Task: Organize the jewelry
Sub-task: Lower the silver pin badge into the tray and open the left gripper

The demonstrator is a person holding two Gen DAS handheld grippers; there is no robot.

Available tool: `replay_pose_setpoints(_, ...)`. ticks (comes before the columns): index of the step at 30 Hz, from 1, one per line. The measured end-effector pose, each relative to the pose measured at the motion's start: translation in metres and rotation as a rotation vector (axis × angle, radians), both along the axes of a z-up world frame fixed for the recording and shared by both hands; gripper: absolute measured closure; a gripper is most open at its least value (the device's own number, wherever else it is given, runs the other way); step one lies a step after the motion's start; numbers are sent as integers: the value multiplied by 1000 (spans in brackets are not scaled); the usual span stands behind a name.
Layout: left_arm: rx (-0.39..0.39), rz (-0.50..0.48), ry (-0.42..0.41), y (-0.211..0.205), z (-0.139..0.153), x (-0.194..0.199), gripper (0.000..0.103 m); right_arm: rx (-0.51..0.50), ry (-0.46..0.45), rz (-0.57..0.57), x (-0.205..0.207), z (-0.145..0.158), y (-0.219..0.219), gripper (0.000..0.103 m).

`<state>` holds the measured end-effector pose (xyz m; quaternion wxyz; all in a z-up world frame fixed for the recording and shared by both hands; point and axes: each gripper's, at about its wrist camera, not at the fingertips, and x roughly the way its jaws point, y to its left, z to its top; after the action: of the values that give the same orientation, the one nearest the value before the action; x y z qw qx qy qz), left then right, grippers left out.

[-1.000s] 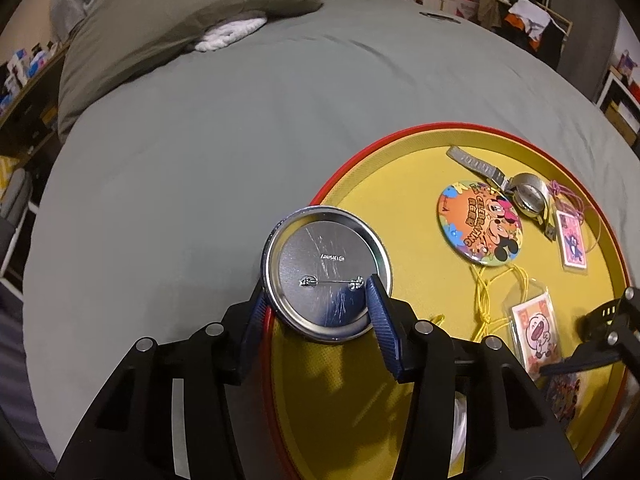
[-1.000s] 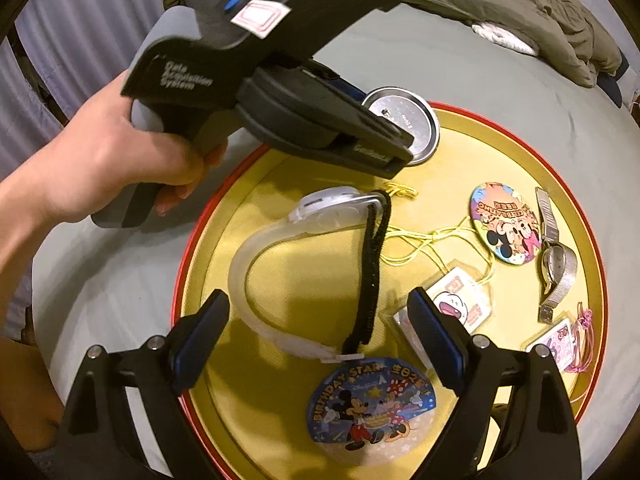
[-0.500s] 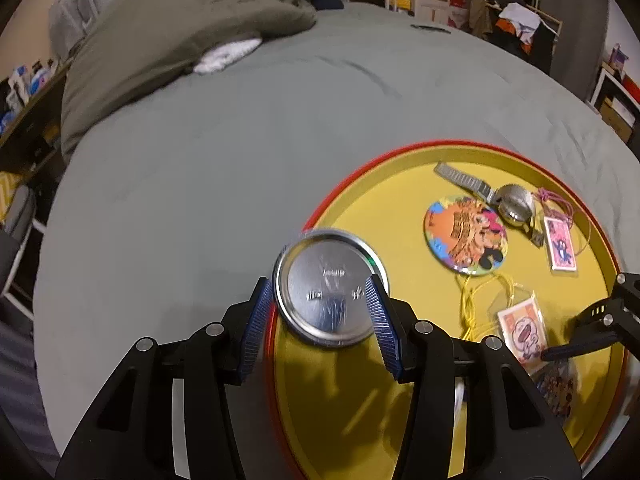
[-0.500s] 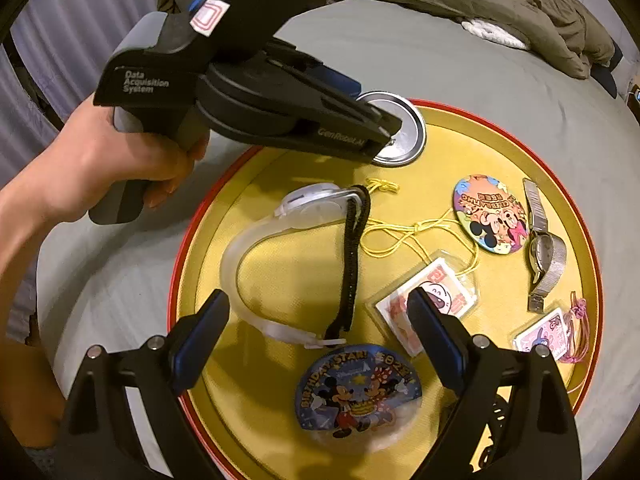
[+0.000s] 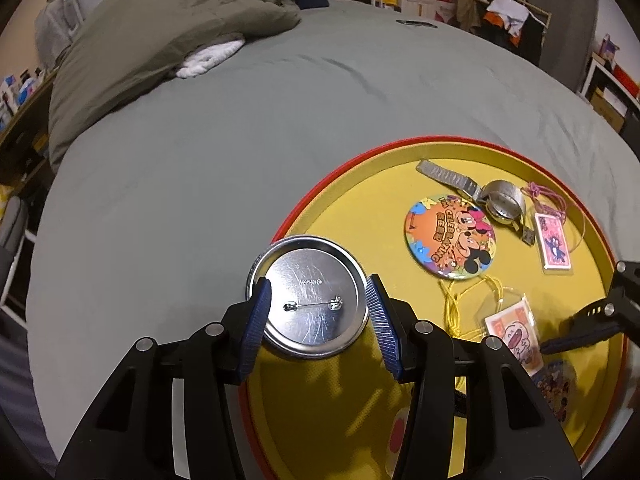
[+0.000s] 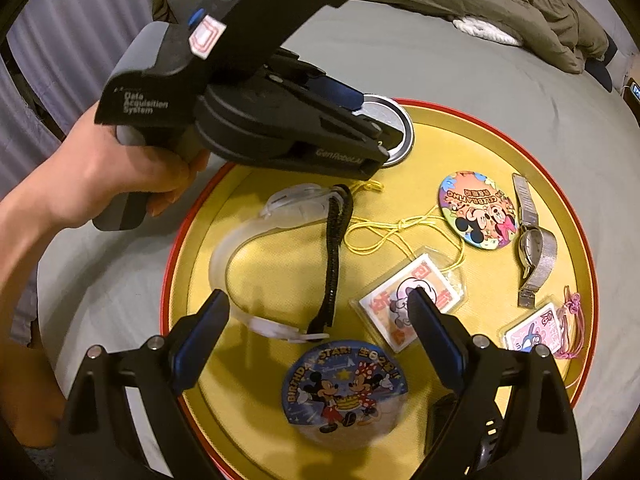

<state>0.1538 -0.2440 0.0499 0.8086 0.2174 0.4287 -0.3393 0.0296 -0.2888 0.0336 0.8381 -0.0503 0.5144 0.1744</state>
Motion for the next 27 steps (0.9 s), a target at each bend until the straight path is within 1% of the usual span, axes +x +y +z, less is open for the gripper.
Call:
replay_pose_setpoints(2,-13,-8,20,0,-1,0,56,-1,1,3,1,0,0,17)
replay_pose_setpoints(6,-12,-18,28,-3,-2,-1,56,-2,1,0,-1,0,0,17)
replay_pose_setpoints(9,-27,-27,59,-5,-5,-1,56,0,1,-1,-1,0,0,17)
replay_pose_setpoints(11,-12,-37,82,-8,-10,-2,56,-1,1,-2,-2,-1,1,17)
replay_pose_setpoints(13,6,-41,79,-10,-15,-4,56,0,1,-2,-1,-1,1,17)
replay_pose_setpoints(15,6,-38,87,-9,-16,-4,56,0,0,0,1,0,0,17)
replay_pose_setpoints(24,-27,-28,91,-6,-11,-1,56,4,-3,-2,1,1,-2,17)
replay_pose_setpoints(26,-41,-22,92,-4,-7,-1,54,5,-3,-4,0,1,-3,17)
replay_pose_setpoints(27,-48,-19,93,-3,-6,-1,49,5,-4,-6,0,2,-4,17)
